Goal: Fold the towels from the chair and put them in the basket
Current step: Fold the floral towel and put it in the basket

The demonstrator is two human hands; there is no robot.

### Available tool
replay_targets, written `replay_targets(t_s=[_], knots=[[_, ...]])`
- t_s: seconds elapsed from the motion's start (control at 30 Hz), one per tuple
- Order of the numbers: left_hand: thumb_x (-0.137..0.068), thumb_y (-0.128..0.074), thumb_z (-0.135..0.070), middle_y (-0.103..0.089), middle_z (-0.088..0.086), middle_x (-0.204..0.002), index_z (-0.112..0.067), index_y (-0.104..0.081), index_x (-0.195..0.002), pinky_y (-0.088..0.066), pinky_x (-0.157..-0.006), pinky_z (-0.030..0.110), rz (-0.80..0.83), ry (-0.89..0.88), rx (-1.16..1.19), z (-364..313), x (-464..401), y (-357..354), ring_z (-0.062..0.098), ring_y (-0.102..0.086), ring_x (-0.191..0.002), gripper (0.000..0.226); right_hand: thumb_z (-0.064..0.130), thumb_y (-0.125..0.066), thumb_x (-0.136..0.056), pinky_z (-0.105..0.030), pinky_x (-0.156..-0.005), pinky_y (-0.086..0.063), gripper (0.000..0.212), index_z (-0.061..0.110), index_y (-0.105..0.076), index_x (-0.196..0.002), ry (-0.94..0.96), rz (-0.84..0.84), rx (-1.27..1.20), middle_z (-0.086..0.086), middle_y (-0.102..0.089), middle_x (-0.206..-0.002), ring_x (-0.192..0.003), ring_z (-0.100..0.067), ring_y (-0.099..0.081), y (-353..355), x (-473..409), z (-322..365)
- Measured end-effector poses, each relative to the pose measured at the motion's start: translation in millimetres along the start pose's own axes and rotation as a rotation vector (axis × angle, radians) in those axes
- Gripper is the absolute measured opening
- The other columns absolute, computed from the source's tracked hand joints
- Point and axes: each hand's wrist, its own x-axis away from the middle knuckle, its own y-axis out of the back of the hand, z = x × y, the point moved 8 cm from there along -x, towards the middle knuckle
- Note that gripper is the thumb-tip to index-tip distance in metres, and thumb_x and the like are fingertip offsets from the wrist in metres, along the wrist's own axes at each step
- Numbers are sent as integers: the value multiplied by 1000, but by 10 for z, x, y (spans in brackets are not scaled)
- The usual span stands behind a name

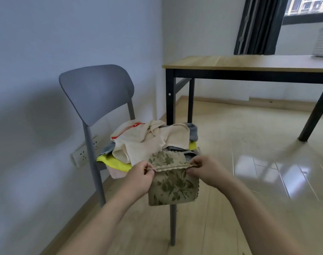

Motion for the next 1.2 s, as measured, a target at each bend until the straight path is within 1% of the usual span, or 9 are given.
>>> replay_targets(t_s=[0.17, 0.37, 0.53, 0.67, 0.8, 0.93, 1.03, 1.1, 1.2], knots=[[-95, -46, -19, -60, 4, -86, -13, -57, -95, -41, -60, 31, -118, 6, -101, -95, -519, 113, 18, -53, -73, 13, 18, -55, -89, -25, -58, -42, 11, 14, -65, -92, 78, -143, 105, 0, -60, -83, -80, -18, -54, 16, -536, 152], [-95, -43, -20, -57, 2, -94, -15, -54, -99, -38, -59, 29, -54, 76, -172, 134, -1004, -105, 17, -52, -81, 13, 21, -50, -93, -28, -71, -40, 15, 17, -59, -105, 20, -89, 242, -5, -62, -105, -88, -19, -50, -230, -1049, -81], [-89, -44, -16, -54, 2, -115, -22, -52, -115, -44, -91, 35, 85, 52, -243, 214, -1057, -240, 25, -49, -110, 28, 20, -51, -94, -23, -83, -38, 38, 21, -50, -131, 38, -15, 171, -1, -56, -128, -113, -19, -52, -325, -1049, -122], [-90, -45, -8, -49, 6, -116, -16, -61, -107, -39, -80, 25, 111, -96, -258, -27, -929, -172, 22, -52, -101, 24, 16, -59, -79, -41, -77, -51, 16, 14, -67, -93, 21, 119, 237, -11, -61, -105, -100, -30, -57, -328, -960, -66], [-89, -40, -2, -57, -5, -96, -26, -56, -92, -38, -64, 21, 147, -220, -236, -428, -685, -9, 13, -53, -88, 29, 10, -63, -75, -26, -66, -48, 15, 21, -54, -79, 47, 156, 205, -1, -53, -90, -84, -18, -53, -184, -737, 157], [-83, -45, 6, -57, -8, -86, -21, -56, -91, -39, -70, 15, -170, -584, -237, -1079, -367, 489, 15, -54, -84, 30, 11, -64, -82, -20, -60, -43, 25, 24, -49, -96, 253, -21, 63, 4, -54, -85, -75, -10, -53, 251, -419, 688], [-79, -48, 7, -57, 0, -90, -13, -57, -98, -39, -73, 26, -467, -885, -359, -1399, 6, 743, 19, -48, -82, 29, 10, -64, -82, -14, -59, -36, 28, 27, -52, -101, 475, -235, 116, 12, -52, -85, -74, -5, -50, 581, -139, 1072], [-80, -50, 5, -57, 4, -94, -10, -58, -102, -39, -74, 30, -565, -958, -457, -1401, 211, 714, 21, -46, -82, 28, 4, -64, -78, -13, -63, -34, 22, 20, -58, -93, 597, -374, 237, 10, -50, -86, -76, -10, -47, 643, 54, 1173], [-78, -55, 4, -55, 3, -95, -12, -59, -100, -42, -73, 34, -525, -872, -507, -993, 338, 402, 24, -49, -83, 27, 4, -65, -72, -24, -68, -33, 18, 12, -60, -87, 592, -436, 436, 0, -54, -90, -84, -20, -48, 421, 185, 889]])
